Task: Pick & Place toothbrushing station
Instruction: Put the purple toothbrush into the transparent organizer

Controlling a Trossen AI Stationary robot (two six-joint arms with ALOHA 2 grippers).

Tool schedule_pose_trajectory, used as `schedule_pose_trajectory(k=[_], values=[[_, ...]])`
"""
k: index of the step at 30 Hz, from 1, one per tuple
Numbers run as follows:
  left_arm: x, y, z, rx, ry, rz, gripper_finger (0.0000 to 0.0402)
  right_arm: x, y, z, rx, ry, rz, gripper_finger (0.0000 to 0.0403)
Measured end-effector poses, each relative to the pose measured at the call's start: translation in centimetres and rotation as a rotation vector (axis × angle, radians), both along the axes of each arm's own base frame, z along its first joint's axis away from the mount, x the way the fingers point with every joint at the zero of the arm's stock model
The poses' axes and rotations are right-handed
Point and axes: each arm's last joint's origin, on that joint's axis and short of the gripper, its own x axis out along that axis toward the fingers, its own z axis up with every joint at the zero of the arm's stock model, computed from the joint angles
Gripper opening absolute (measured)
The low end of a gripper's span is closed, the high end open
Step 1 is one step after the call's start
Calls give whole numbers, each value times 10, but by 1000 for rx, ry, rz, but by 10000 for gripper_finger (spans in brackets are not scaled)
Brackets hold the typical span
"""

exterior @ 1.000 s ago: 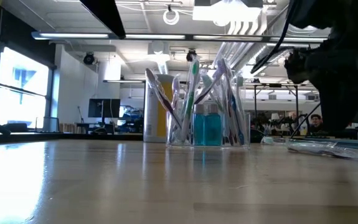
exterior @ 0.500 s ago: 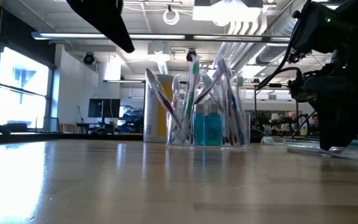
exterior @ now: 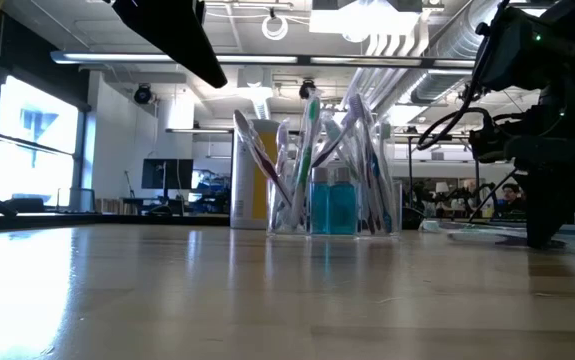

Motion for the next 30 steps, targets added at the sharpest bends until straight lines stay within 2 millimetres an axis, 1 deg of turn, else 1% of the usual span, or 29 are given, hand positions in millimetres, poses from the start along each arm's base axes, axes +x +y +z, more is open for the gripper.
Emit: schedule_pose_trajectory(k=[6, 9, 11, 13, 16, 19, 21, 24, 26, 28, 30], values=[[1, -1, -2, 4, 4, 1, 187, 0, 0, 0, -24, -4, -3, 14], [2, -1, -5, 12, 12, 3, 187, -1, 5, 1, -37, -18, 24, 9], [8, 0, -9, 11, 0, 17, 187, -2, 9, 3, -46, -21, 38, 9], [12, 1, -16, 0, 26, 14, 187, -3, 16, 7, -53, -4, 62, 9], [25, 8, -23, -69, 32, 11, 187, -1, 29, 18, -100, -16, 115, 8], [35, 17, -35, -140, 88, -4, 187, 1, 43, 31, -157, -55, 150, 7], [38, 23, -38, -158, 114, -15, 187, 2, 54, 42, -198, -95, 190, 7], [41, 32, -38, -134, 109, 13, 187, 2, 72, 58, -264, -166, 253, 6], [40, 35, -37, -87, 104, 33, 187, 1, 83, 67, -325, -210, 339, 6], [39, 36, -32, -51, 95, 26, 187, -1, 93, 75, -404, -255, 436, 6], [36, 36, -25, -45, 79, 7, 187, -3, 101, 83, -481, -296, 495, 6]])
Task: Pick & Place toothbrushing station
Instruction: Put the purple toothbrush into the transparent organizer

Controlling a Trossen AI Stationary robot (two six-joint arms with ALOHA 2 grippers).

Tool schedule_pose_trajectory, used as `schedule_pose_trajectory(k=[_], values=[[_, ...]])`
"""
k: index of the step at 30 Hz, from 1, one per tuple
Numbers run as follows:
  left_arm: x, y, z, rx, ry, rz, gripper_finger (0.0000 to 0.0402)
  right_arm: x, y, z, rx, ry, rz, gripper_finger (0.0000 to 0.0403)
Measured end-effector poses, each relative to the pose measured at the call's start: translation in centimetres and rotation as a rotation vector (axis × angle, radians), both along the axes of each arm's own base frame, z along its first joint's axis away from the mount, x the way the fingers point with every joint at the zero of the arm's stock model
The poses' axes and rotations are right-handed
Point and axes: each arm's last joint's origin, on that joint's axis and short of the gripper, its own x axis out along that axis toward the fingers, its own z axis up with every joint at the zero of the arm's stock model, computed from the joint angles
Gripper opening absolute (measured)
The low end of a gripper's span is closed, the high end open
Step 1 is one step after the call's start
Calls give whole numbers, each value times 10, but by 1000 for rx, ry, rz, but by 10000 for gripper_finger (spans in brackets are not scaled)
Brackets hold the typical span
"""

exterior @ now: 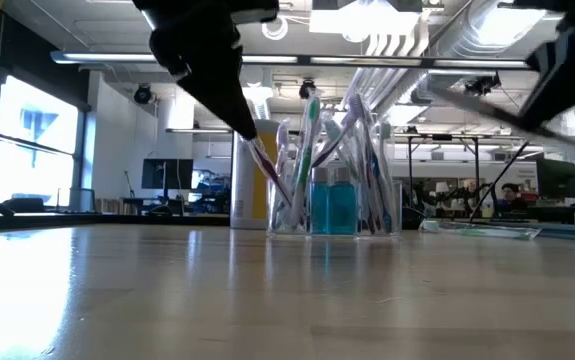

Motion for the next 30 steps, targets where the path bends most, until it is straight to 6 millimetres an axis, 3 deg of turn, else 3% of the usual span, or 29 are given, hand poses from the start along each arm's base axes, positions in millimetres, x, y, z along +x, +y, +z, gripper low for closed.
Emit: schedule_pose_trajectory(k=[7, 12, 18, 24, 30], values=[[-12, 1, 31, -30, -79, -79, 187, 3, 22, 22, -215, -111, 243, 6], [-23, 1, 56, -140, -152, -176, 187, 14, 35, 44, -327, -228, 315, 6], [-24, 14, 70, -540, -202, -95, 187, 33, 58, 59, -598, -275, 380, 6], [-17, 17, 76, -707, -257, -93, 187, 54, 78, 51, -782, -277, 386, 10], [-11, 13, 86, -798, -344, -149, 187, 70, 93, 26, -971, -187, 432, 7]])
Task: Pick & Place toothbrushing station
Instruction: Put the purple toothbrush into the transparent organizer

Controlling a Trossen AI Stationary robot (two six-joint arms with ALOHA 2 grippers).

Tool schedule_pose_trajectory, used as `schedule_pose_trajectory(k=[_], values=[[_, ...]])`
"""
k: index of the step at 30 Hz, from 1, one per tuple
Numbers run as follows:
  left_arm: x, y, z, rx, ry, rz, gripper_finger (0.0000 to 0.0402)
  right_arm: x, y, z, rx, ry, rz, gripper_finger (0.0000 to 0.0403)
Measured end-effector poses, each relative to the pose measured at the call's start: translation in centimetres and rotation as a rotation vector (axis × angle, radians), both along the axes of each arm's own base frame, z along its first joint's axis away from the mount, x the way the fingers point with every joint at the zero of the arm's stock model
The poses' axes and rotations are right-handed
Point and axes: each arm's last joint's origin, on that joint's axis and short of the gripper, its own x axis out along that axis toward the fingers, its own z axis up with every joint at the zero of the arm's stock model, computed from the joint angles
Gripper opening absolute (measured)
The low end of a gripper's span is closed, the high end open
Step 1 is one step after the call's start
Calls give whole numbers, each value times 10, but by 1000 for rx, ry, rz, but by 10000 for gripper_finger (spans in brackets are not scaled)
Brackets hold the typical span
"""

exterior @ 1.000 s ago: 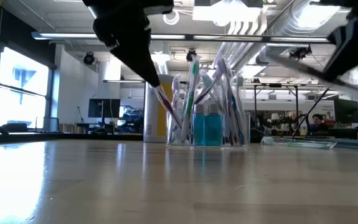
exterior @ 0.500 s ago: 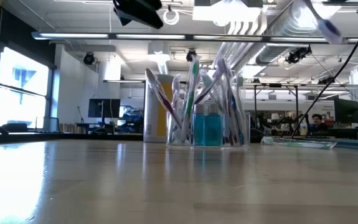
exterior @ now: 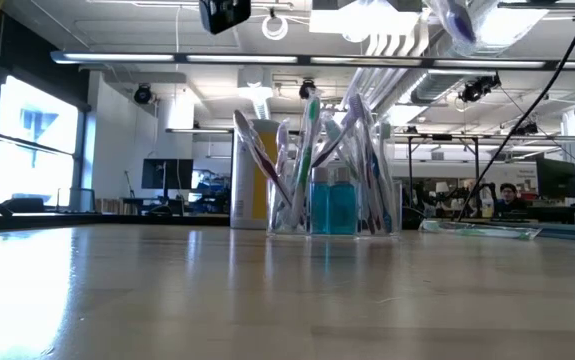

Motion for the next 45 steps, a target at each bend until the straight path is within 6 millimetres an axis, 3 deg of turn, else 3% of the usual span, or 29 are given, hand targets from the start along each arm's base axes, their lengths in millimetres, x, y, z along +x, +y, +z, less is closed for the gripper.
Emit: schedule_pose_trajectory(k=[4, 8, 16, 21, 30, 37, 45], values=[[4, -2, 8, -94, -66, 9, 187, 6, 8, -11, -153, 32, -28, 10], [10, -3, 1, -126, -39, 30, 187, 14, 10, -19, -241, 46, -69, 8], [13, -4, -3, -150, -29, 53, 187, 25, 2, -20, -273, 80, -62, 8], [18, -4, -9, -136, -16, 75, 187, 31, 3, -18, -281, 100, 55, 8], [21, -5, -7, -205, -26, 110, 187, 44, 16, -31, -484, 126, 134, 9], [22, -4, -7, -228, -33, 107, 187, 48, 21, -29, -514, 119, 195, 9], [41, 5, -24, -301, -9, 65, 187, 52, 17, -29, -503, 112, 220, 10]])
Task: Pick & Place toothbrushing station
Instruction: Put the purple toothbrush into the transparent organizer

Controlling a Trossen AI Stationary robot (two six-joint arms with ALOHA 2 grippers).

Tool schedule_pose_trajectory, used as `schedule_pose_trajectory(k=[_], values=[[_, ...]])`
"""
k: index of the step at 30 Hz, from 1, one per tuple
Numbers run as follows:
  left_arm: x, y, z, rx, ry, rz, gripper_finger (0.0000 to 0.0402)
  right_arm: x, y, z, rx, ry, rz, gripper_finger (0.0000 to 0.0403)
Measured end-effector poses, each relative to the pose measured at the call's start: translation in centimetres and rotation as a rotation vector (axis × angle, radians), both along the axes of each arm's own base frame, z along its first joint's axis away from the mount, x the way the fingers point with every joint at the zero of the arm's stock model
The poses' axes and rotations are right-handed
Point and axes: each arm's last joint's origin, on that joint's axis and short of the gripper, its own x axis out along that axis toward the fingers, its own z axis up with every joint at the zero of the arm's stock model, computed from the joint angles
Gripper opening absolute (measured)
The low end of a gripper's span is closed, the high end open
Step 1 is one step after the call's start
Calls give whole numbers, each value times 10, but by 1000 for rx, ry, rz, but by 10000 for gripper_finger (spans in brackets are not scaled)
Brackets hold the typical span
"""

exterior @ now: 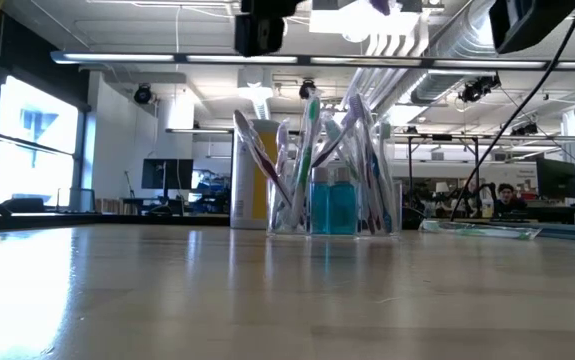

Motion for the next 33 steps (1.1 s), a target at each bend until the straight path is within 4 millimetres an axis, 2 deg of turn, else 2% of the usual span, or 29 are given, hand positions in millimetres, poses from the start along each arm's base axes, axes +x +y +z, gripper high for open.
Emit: schedule_pose_trajectory(k=[10, 22, 29, 33], values=[[15, 6, -14, -46, -9, -46, 187, 2, -3, -1, 16, -1, -10, 10], [15, 6, -15, -52, -1, -65, 187, 2, -2, -1, 21, 2, -4, 10], [24, 4, -30, -52, 18, -70, 187, 2, -3, -1, 22, 1, -11, 11], [25, 3, -29, -31, -6, -93, 186, 2, -4, -1, 22, 0, -15, 9]])
